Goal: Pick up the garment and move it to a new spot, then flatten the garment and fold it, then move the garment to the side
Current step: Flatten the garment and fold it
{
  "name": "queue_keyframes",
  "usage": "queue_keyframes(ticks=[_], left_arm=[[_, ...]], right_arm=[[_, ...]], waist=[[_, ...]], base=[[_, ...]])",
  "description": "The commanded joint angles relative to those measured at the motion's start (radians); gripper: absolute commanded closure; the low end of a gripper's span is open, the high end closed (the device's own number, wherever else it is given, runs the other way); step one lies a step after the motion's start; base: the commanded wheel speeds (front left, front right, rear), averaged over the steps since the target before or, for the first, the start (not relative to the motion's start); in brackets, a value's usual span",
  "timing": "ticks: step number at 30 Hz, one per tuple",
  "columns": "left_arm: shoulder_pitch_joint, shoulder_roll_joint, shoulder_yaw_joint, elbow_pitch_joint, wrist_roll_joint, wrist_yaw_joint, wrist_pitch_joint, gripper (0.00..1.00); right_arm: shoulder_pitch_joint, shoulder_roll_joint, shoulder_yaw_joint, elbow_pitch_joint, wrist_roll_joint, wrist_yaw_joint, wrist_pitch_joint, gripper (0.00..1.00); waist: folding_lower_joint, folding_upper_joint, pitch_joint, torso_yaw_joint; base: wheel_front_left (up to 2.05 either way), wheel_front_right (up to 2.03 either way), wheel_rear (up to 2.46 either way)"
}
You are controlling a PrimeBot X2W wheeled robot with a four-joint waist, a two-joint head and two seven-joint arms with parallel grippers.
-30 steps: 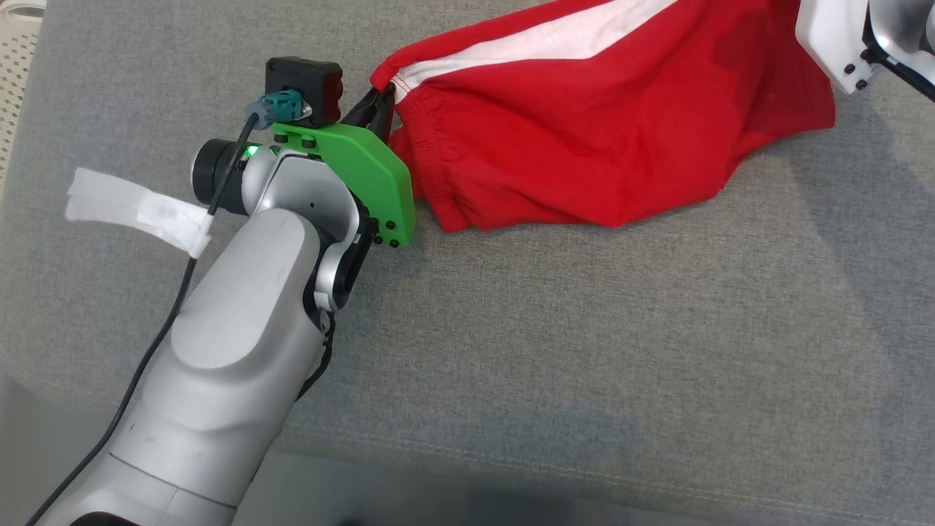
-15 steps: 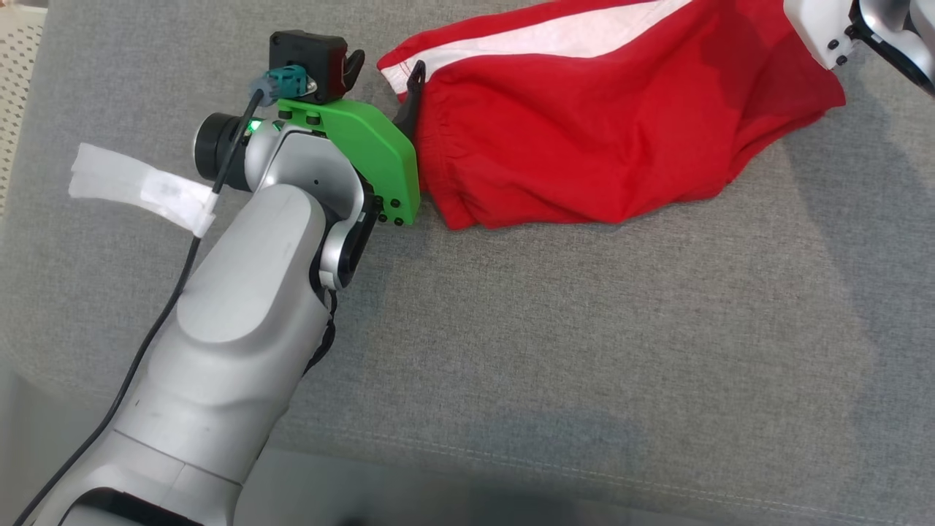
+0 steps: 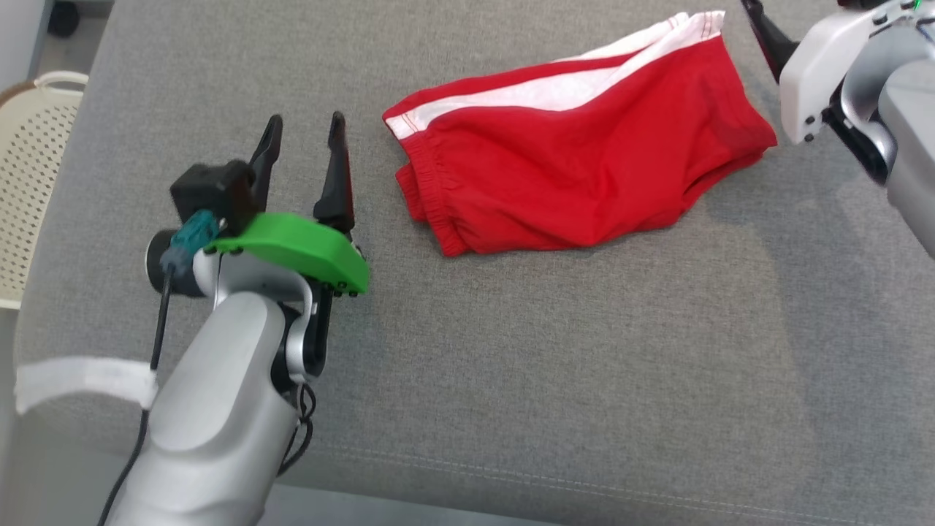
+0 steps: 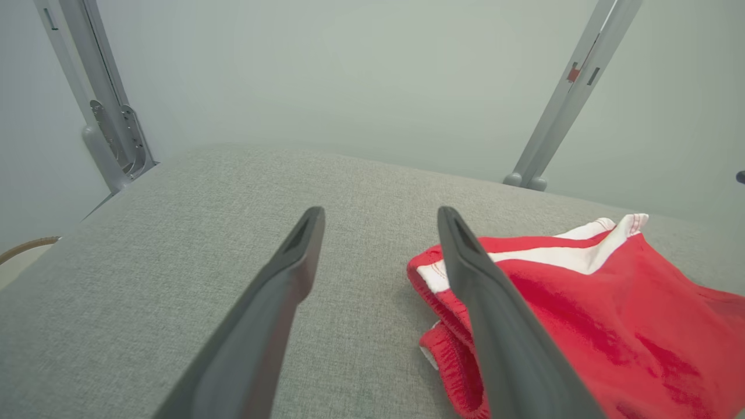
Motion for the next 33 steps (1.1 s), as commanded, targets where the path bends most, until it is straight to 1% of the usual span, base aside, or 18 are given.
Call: queue_keyframes(ticks=[1,5,9,10,15,17,23,27,33], left_arm=[[0.063,0.009,0.016,-0.026,-0.007,0.019,-0.042,0.0],[0.188,0.027,0.028,-0.069,-0.017,0.038,-0.079,0.0],[0.31,0.042,0.029,-0.132,-0.006,0.051,-0.107,0.0],[0.31,0.042,0.029,-0.132,-0.006,0.051,-0.107,0.0],[0.447,0.069,0.014,-0.232,0.033,0.068,-0.125,0.0],[0.513,0.081,0.0,-0.291,0.059,0.079,-0.128,0.0],[0.584,0.08,-0.023,-0.361,0.096,0.091,-0.132,0.0],[0.588,0.073,-0.034,-0.381,0.112,0.085,-0.132,0.0],[0.568,0.054,-0.036,-0.382,0.118,0.075,-0.132,0.0]], right_arm=[[0.051,0.011,-0.019,0.024,0.022,-0.002,-0.022,0.0],[0.139,0.034,-0.05,0.075,0.055,-0.002,-0.052,0.0],[0.228,0.056,-0.087,0.119,0.095,-0.002,-0.068,0.0],[0.228,0.056,-0.087,0.119,0.095,-0.002,-0.068,0.0],[0.311,0.085,-0.129,0.174,0.141,-0.002,-0.074,0.0],[0.34,0.097,-0.157,0.208,0.169,-0.002,-0.077,0.0],[0.366,0.103,-0.218,0.253,0.225,-0.002,-0.078,0.0],[0.368,0.095,-0.26,0.268,0.255,-0.002,-0.075,0.0],[0.378,0.097,-0.29,0.275,0.265,-0.002,-0.049,0.0]], waist=[[-0.0001,0.0,-0.096,-0.02],[-0.0001,0.0,-0.175,-0.018],[-0.0001,0.0,-0.23,-0.014],[-0.0001,0.0,-0.23,-0.014],[-0.0001,0.0,-0.254,-0.008],[-0.0001,0.0,-0.247,0.001],[-0.0001,0.0,-0.202,0.04],[-0.0001,0.0,-0.159,0.073],[-0.0001,0.0,-0.112,0.112]], base=[[0.0,0.0,0.0],[0.0,0.0,0.0],[0.0,0.0,0.0],[0.0,0.0,0.0],[0.0,0.0,0.0],[0.0,0.0,0.0],[0.0,0.0,0.0],[0.0,0.0,0.0],[0.0,0.0,0.0]])
